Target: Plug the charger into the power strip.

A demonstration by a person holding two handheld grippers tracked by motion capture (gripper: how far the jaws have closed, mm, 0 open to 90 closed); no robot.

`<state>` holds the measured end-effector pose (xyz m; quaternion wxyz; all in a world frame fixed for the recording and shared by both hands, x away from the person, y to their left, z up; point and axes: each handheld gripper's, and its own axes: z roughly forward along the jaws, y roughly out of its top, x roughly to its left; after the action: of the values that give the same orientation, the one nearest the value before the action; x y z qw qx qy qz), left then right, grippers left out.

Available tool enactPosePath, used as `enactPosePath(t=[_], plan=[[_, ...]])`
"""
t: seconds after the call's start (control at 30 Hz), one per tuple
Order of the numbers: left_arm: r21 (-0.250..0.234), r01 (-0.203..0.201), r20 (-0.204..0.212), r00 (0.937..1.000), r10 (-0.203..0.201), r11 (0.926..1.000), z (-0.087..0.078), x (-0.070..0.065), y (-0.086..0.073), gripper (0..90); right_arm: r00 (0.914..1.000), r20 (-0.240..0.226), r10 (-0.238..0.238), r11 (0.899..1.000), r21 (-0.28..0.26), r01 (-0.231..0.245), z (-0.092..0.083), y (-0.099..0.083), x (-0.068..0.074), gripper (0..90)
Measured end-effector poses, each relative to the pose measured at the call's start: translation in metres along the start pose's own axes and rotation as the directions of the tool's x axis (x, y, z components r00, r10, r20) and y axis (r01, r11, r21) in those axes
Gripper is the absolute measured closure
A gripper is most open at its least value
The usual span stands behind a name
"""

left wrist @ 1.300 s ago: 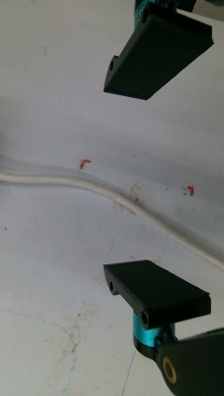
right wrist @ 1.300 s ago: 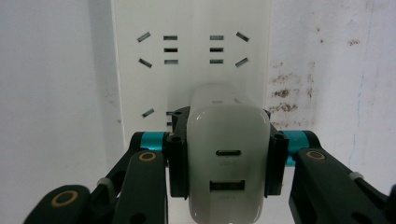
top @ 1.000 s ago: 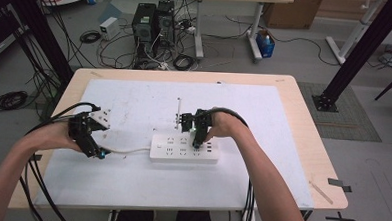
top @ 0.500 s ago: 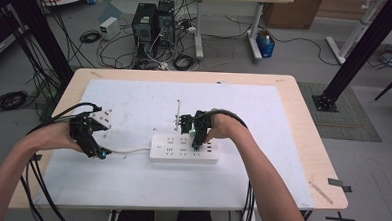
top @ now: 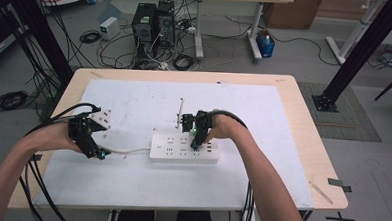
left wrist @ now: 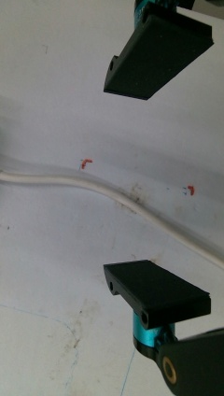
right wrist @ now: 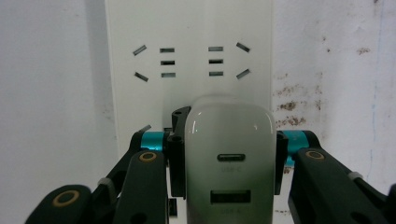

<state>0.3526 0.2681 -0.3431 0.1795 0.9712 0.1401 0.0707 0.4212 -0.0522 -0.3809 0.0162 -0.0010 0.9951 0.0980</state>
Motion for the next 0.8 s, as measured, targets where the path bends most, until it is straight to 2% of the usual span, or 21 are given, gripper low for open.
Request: enactPosePath(t=[0.1, 0.17, 0.27, 0.3, 0.33, 0.4, 0.47, 0.7, 0.77, 0.8], plan=[[0.004, 0.001, -0.002, 1.0, -0.001, 1.0, -0.002, 0.0, -0.002, 12.1, 0.9997, 0.006, 0.022, 0.999, -0.034, -0.022, -0.001, -0.005, 0.002, 62.7], [0.006, 0.003, -0.003, 1.0, -0.003, 1.0, -0.002, 0.0, -0.004, 12.1, 1.0, 0.004, 0.006, 1.0, -0.023, -0.006, -0.001, -0.003, 0.0, 62.5], [-0.003, 0.016, -0.008, 0.9998, -0.016, 0.9999, -0.003, 0.001, -0.006, 12.1, 0.9999, -0.007, 0.015, 0.999, -0.029, -0.016, -0.001, -0.004, -0.001, 62.0], [0.005, 0.01, -0.008, 0.9999, -0.01, 0.9999, -0.004, 0.002, -0.006, 12.1, 0.9998, -0.008, 0.02, 0.999, -0.029, -0.02, -0.001, -0.004, -0.001, 61.4], [0.007, 0.009, -0.008, 0.9999, -0.009, 0.9999, -0.005, 0.002, -0.006, 12.1, 0.9993, -0.011, 0.034, 0.999, -0.027, -0.035, -0.001, -0.003, -0.001, 59.3], [0.004, 0.01, -0.013, 0.9999, -0.01, 0.9999, -0.006, 0.001, -0.007, 12.1, 0.9987, -0.007, 0.051, 0.998, -0.03, -0.051, -0.003, -0.003, -0.002, 49.4], [0.0, 0.012, -0.015, 0.9998, -0.012, 0.9999, -0.007, 0.001, -0.008, 12.1, 0.9987, -0.009, 0.05, 0.998, -0.044, -0.05, -0.008, -0.003, -0.001, 55.4], [0.002, 0.002, -0.016, 0.9999, -0.002, 1.0, -0.007, 0.001, -0.006, 12.1, 0.9995, 0.02, 0.023, 1.0, 0.002, -0.023, -0.011, -0.005, 0.004, 61.2], [-0.001, 0.0, -0.011, 0.9999, 0.0, 1.0, -0.006, 0.0, -0.005, 12.1, 0.9996, 0.023, 0.018, 1.0, 0.001, -0.018, -0.012, -0.005, 0.003, 60.8], [-0.005, 0.004, -0.012, 0.9999, -0.004, 1.0, -0.006, 0.0, -0.005, 12.1, 0.9994, 0.023, 0.025, 1.0, 0.001, -0.025, -0.013, -0.005, 0.004, 57.2]])
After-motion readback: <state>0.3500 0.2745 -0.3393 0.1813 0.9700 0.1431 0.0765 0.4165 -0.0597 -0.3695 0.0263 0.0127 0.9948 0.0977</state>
